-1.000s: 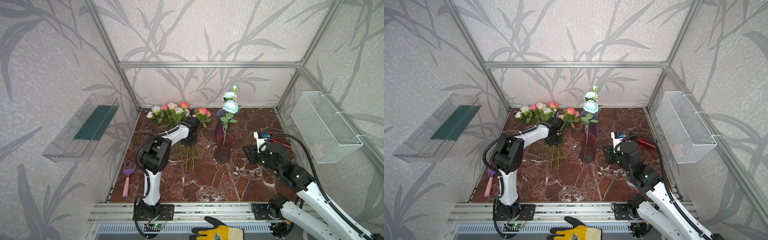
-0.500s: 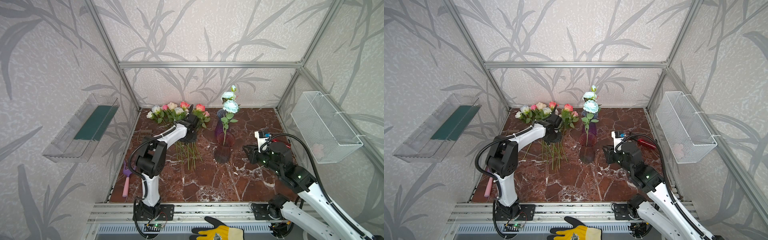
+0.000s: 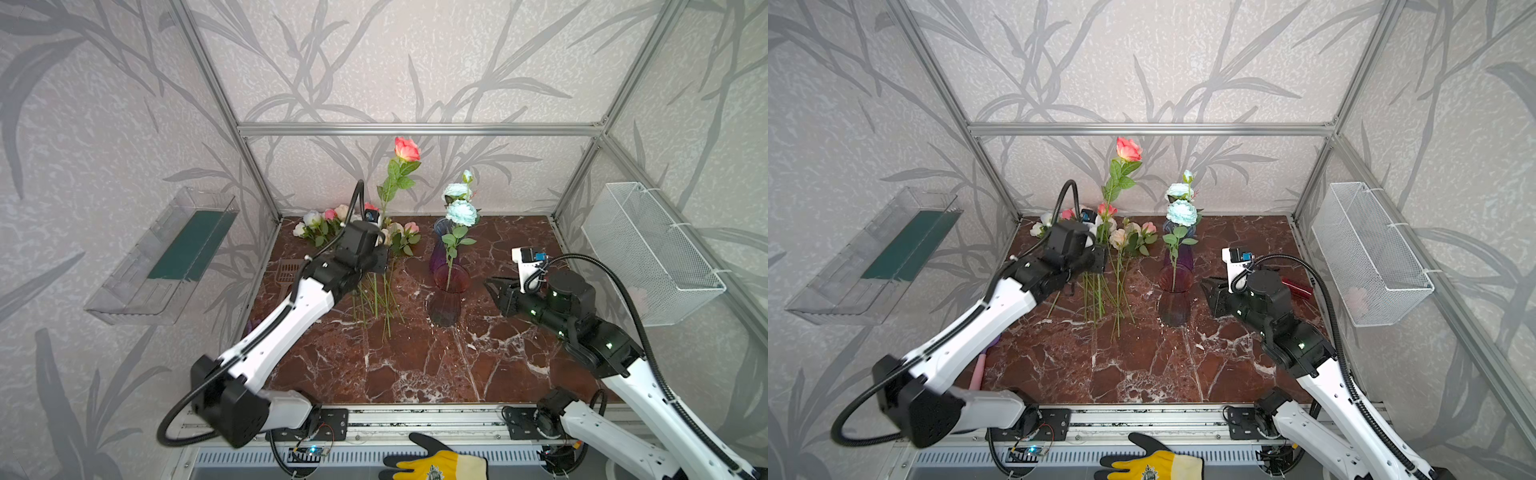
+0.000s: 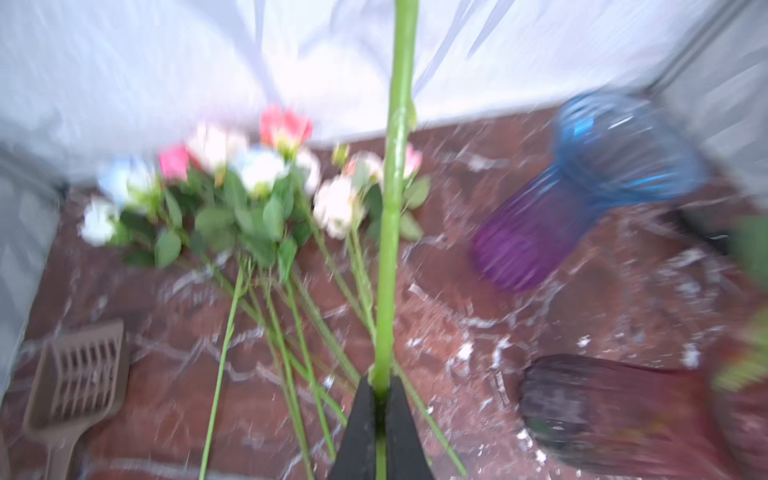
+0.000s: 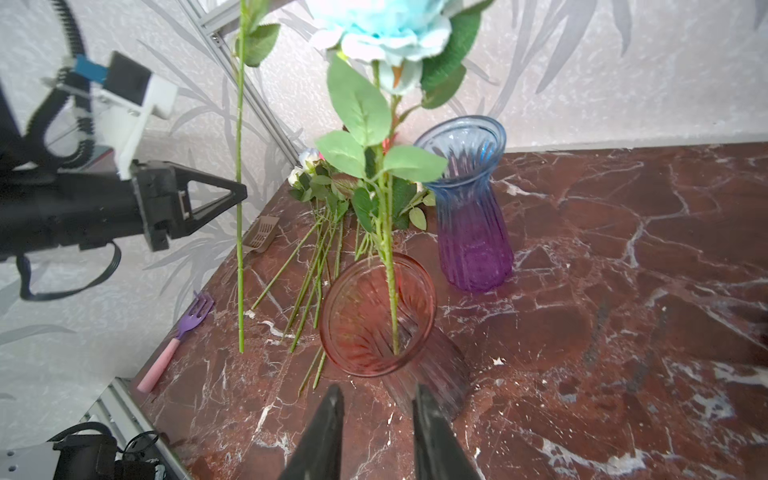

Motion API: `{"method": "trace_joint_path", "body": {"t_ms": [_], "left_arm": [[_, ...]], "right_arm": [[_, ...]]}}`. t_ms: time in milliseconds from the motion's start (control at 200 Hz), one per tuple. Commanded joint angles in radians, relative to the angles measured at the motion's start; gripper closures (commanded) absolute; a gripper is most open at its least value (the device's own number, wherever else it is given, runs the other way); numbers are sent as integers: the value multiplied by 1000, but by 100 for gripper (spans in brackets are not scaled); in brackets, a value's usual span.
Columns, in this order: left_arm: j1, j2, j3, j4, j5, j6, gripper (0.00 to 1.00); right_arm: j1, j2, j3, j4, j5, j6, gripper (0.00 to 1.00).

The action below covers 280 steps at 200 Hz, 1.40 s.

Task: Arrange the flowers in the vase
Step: 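Grasp the pink rose stem with left gripper and lift it upright, then grasp the pink rose stem with right gripper while left gripper releases it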

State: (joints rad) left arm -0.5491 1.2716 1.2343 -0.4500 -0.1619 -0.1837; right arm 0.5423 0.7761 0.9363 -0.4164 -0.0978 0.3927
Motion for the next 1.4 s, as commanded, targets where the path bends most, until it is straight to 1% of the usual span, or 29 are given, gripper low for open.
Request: {"method": "trace_joint_path", "body": {"t_ms": [0, 70, 130, 230, 320, 435, 525, 740, 765, 840, 990, 1035, 1120, 1135, 1155, 1220, 1259, 1324, 1394], "left_arm": [[-48, -197, -124, 262, -2, 101, 100], [-69, -292, -196, 363, 94, 120, 100], [-90, -336, -232, 413, 193, 125, 100], [-136, -331, -220, 402, 297, 101, 100], [-167, -303, -213, 413, 365, 54, 100], [-194, -291, -224, 449, 397, 0, 100], [-203, -290, -220, 449, 404, -10, 100], [-214, -293, -219, 446, 411, -11, 100], [-213, -291, -219, 446, 412, -13, 100], [-217, -288, -220, 448, 406, -21, 100], [-220, -284, -228, 463, 413, -39, 100], [-220, -284, -229, 464, 408, -39, 100], [-220, -284, -231, 466, 400, -39, 100], [-220, -283, -231, 467, 399, -39, 98], [-220, -284, -232, 467, 397, -39, 92], [-219, -290, -241, 475, 387, -40, 62], [-219, -300, -251, 488, 370, -43, 51], [-221, -318, -270, 505, 333, -42, 39], [-219, -343, -279, 504, 271, -29, 35]], "right_arm": [[12, 26, 80, 53, -68, -1, 66], [34, 53, 122, 82, -93, 2, 64], [77, 82, 164, 107, -93, -8, 62], [172, 146, 233, 150, -57, -39, 60], [229, 219, 297, 190, -62, -41, 58], [276, 307, 359, 236, -75, -36, 57], [306, 360, 391, 261, -69, -39, 57], [317, 443, 407, 328, -57, -18, 58], [317, 449, 409, 334, -60, -18, 58], [317, 475, 423, 341, -62, -17, 66], [317, 501, 430, 356, -66, -5, 88], [318, 503, 428, 359, -66, -4, 92], [320, 500, 426, 361, -56, -10, 97], [321, 499, 425, 361, -54, -11, 97], [321, 497, 424, 363, -52, -14, 98], [326, 491, 426, 363, -36, -26, 99], [329, 487, 427, 361, -24, -37, 99], [329, 477, 435, 352, -6, -55, 99], [331, 455, 445, 328, 25, -86, 99]]}}
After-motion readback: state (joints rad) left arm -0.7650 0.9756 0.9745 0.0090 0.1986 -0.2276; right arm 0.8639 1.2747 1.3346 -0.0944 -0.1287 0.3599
